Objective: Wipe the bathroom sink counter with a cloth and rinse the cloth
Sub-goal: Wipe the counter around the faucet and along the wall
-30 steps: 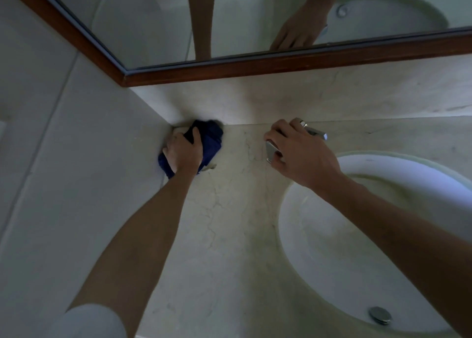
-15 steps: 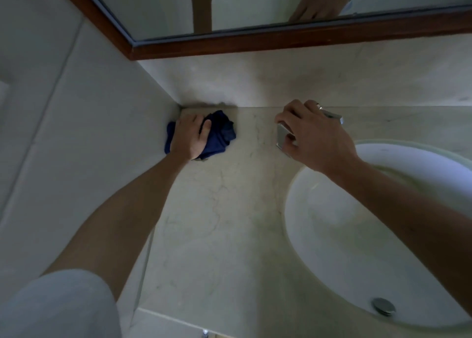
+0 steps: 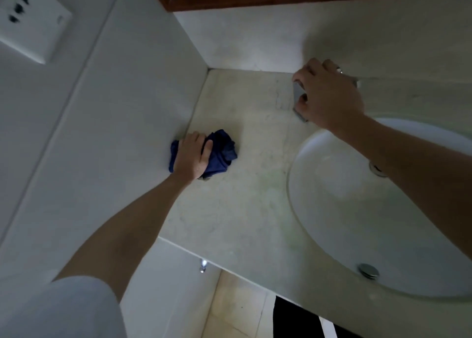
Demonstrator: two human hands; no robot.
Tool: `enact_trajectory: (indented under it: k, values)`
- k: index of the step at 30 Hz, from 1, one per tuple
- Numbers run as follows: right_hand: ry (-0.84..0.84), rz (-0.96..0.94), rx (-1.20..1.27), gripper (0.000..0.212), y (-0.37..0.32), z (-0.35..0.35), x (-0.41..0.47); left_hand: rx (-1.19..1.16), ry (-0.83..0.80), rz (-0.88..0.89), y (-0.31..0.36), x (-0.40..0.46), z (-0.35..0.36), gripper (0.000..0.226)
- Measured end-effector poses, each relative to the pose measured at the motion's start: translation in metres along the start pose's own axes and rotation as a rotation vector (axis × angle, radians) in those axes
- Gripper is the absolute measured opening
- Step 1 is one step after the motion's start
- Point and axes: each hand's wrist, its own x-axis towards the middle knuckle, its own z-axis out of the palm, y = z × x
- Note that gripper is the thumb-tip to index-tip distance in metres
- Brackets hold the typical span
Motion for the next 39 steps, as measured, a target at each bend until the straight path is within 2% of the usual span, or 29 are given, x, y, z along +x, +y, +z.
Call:
enact_trajectory:
  k: [9,14,16,18,21,23,26,34,39]
  values:
    - [-0.040,0.022,0.027,0.038,-0.003,-0.005,0.000,-0.047,0.041,-0.326,0.010,-0.088,-0.003,0.043]
    - [-0.050,0.030,0.005,0.040,-0.004,-0.009,-0.002,-0.145,-0.009,-0.729,0.032,-0.113,-0.009,0.048]
    - [-0.053,0.022,0.009,0.040,-0.005,-0.010,-0.001,-0.245,-0.031,-0.825,0.036,-0.118,-0.014,0.050]
    - [-0.054,0.016,0.012,0.040,-0.004,-0.009,-0.001,-0.310,-0.045,-0.757,0.035,-0.125,-0.023,0.058]
    - [-0.043,0.012,0.017,0.039,-0.003,-0.007,-0.001,-0.146,-0.173,-0.442,0.029,-0.137,-0.030,0.076]
    - [-0.043,0.014,0.003,0.040,-0.002,-0.006,0.000,-0.098,-0.193,-0.364,0.035,-0.144,-0.028,0.082]
    - [-0.049,0.014,-0.016,0.042,-0.003,-0.005,0.001,-0.133,-0.137,-0.447,0.060,-0.160,-0.021,0.077]
    - [-0.061,0.030,0.003,0.040,-0.004,-0.008,-0.001,-0.174,-0.058,-0.734,0.178,-0.197,-0.017,0.087]
    - [-0.080,0.030,-0.022,0.039,-0.007,-0.012,-0.004,-0.226,0.057,-0.696,0.266,-0.196,-0.007,0.067]
